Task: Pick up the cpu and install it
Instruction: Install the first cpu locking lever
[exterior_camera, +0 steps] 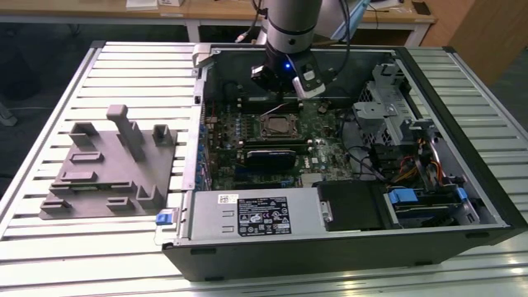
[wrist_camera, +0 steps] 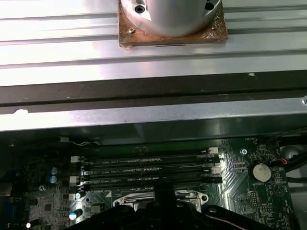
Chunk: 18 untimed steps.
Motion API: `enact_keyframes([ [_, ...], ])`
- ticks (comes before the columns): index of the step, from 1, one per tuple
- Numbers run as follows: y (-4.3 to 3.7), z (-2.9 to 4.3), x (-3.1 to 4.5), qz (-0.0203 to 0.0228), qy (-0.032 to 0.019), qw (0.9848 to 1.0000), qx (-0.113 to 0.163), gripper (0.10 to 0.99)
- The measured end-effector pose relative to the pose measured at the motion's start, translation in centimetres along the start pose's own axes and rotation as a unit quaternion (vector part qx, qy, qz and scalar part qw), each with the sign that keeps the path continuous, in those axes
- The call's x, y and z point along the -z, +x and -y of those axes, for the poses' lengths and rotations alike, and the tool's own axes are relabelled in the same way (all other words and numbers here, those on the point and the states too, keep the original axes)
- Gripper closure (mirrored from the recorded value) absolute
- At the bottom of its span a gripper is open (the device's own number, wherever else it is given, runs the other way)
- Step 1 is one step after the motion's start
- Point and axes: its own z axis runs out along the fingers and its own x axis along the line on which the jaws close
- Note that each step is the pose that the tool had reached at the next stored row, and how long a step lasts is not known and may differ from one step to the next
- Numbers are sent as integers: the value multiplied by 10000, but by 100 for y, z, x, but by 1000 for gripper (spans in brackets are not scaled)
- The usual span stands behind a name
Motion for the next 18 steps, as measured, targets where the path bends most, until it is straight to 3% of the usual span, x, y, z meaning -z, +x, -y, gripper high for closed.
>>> enact_keyframes([
  [3,0,6,-21,32,13,10000,0,980],
  [7,1,15,-56,44,27,10000,-3,980],
  [14,1,24,-88,87,151,9998,-37,980],
  [18,0,31,-116,105,183,9998,-61,980],
])
